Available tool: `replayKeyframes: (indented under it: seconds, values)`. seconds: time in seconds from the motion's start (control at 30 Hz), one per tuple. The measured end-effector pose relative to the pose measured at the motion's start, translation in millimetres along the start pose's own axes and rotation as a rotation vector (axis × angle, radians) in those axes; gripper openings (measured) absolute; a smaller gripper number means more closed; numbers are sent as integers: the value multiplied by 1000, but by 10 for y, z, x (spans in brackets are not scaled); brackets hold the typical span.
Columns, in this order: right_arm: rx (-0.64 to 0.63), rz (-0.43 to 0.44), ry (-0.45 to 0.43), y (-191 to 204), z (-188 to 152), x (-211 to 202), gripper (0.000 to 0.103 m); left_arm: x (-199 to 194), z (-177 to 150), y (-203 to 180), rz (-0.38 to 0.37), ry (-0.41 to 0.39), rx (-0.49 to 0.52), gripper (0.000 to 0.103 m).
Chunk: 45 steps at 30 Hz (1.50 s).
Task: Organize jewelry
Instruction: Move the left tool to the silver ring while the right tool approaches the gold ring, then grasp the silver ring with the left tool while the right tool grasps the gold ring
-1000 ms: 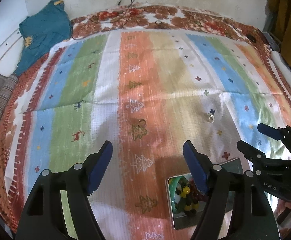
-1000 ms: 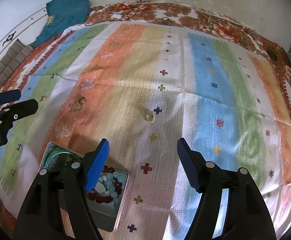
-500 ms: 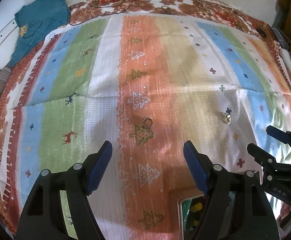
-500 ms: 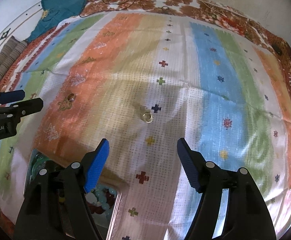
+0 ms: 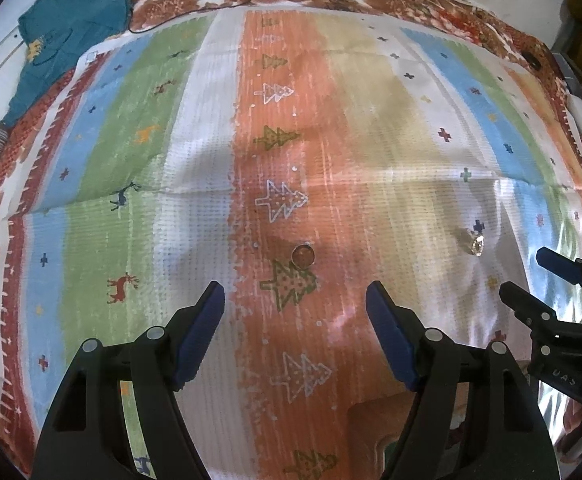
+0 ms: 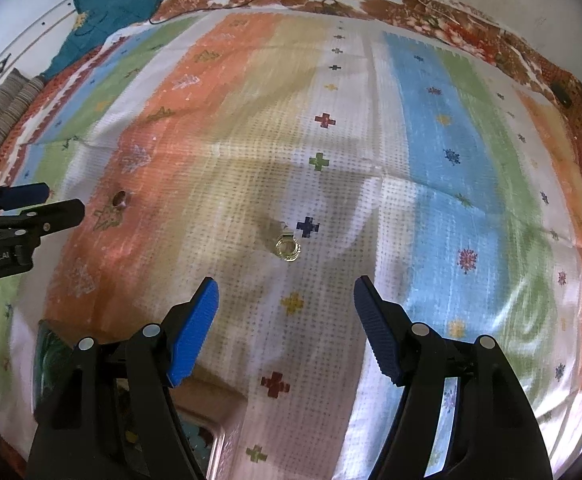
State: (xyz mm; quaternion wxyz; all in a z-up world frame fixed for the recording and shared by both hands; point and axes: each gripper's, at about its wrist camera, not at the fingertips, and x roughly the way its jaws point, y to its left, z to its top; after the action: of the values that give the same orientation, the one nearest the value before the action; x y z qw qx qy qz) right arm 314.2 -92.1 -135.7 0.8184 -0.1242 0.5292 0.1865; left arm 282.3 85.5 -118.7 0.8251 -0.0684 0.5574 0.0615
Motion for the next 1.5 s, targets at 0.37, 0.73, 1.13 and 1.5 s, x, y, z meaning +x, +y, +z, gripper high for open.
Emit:
replayKeyframes:
  seconds: [0.37, 0.73, 1.13, 1.5]
  values:
    - [-10, -9, 32, 35, 99, 191, 70, 178, 59, 46, -11, 27, 3, 69]
    - [7, -22, 59, -35, 148, 355, 70, 342, 121, 35, -12, 42, 5, 61]
    - [4, -12, 90, -26, 222, 505, 65, 571, 158, 15, 4, 61, 26, 43]
    - [14, -27, 97, -35, 252, 557, 48, 642, 217, -2, 7, 52, 57, 24]
